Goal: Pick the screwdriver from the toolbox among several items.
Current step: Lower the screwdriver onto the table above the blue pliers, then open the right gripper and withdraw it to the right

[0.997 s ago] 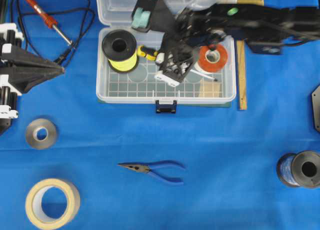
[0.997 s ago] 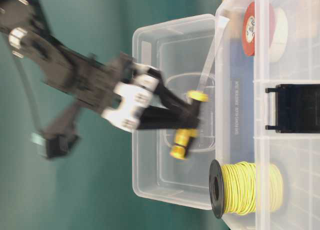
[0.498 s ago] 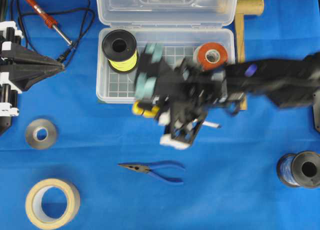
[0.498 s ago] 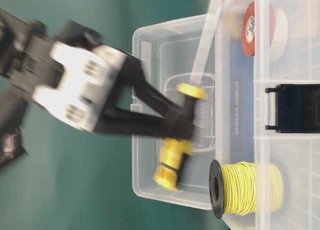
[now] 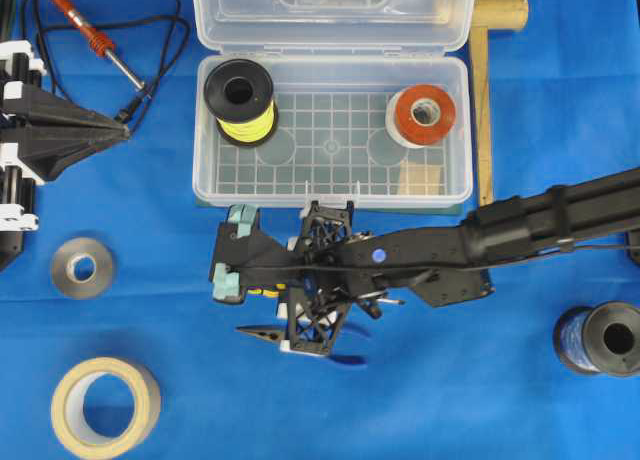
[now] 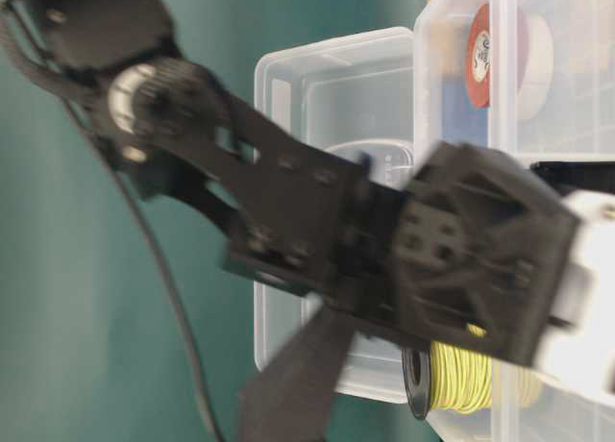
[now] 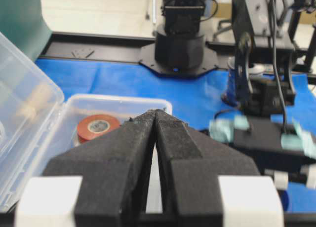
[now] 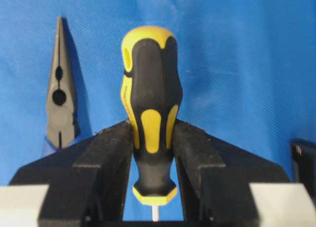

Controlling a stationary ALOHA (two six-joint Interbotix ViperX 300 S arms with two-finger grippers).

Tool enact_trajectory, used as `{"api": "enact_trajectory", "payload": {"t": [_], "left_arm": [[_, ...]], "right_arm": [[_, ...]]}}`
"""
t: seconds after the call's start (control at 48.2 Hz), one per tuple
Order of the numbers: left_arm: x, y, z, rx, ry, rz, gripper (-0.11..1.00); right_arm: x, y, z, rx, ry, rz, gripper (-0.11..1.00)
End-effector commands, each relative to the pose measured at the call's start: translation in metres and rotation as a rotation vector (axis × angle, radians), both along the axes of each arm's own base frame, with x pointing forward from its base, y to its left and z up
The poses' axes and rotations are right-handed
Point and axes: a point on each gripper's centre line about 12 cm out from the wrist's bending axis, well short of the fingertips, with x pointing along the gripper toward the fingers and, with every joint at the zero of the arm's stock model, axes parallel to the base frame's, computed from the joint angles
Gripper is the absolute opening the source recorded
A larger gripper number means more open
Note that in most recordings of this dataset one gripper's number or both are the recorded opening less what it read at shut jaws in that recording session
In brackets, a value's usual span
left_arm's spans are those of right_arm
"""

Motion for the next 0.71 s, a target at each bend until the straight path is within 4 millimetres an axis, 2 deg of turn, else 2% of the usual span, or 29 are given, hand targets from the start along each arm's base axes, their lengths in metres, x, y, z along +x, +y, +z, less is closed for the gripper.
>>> {"api": "enact_trajectory", "payload": {"t": [0.0, 0.228, 0.27, 0.353, 0.415, 0.457, 0.581, 0.685], "left_arm": [[0.000, 0.001, 0.004, 0.001, -0.014, 0.005, 0.00], [-0.002, 0.002, 0.005, 0.003, -0.021, 0.013, 0.00], [-0.002, 0.002, 0.005, 0.003, -0.023, 0.013, 0.00], [-0.003, 0.003, 0.005, 0.003, -0.024, 0.014, 0.00], [-0.003, 0.002, 0.005, 0.003, -0.023, 0.013, 0.00], [-0.003, 0.003, 0.006, 0.003, -0.024, 0.014, 0.00], [-0.006, 0.002, 0.006, -0.002, -0.017, 0.012, 0.00], [-0.008, 0.002, 0.006, -0.004, -0.008, 0.011, 0.00]], "right_arm": [[0.010, 0.005, 0.013, 0.014, -0.067, 0.008, 0.25], [0.009, 0.005, 0.007, 0.015, -0.065, 0.010, 0.28], [0.008, 0.004, 0.008, 0.013, -0.055, 0.009, 0.35], [0.004, 0.003, 0.013, 0.000, -0.031, 0.011, 0.61], [-0.002, 0.001, 0.028, -0.014, -0.022, 0.017, 0.76], [-0.005, -0.001, 0.040, -0.027, -0.028, 0.020, 0.80], [-0.018, -0.007, 0.082, -0.067, -0.081, 0.030, 0.76], [-0.038, -0.013, 0.118, -0.100, -0.149, 0.044, 0.76]]}}
